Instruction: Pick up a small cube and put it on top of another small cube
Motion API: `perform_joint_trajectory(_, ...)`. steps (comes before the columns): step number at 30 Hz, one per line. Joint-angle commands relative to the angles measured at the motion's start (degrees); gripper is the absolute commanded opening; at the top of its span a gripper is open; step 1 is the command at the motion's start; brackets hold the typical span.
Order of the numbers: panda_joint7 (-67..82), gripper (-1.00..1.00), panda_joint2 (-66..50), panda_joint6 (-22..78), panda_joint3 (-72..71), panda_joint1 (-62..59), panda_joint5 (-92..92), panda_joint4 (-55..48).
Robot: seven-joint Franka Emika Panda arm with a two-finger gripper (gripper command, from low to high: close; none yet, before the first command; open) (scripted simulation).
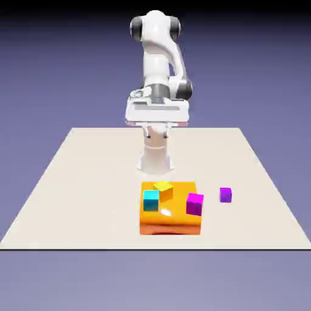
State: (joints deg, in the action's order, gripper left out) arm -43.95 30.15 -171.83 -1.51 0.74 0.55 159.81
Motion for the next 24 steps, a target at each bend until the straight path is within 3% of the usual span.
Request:
perform_joint_trajectory(1, -1.2, 0.0, -2.1, 1.8, -1.3, 0.0, 0.5, -1.0)
perform_joint_trajectory(24, -29.8, 0.0, -49.8, 43.4, -30.0, 1.0, 10.9, -23.7)
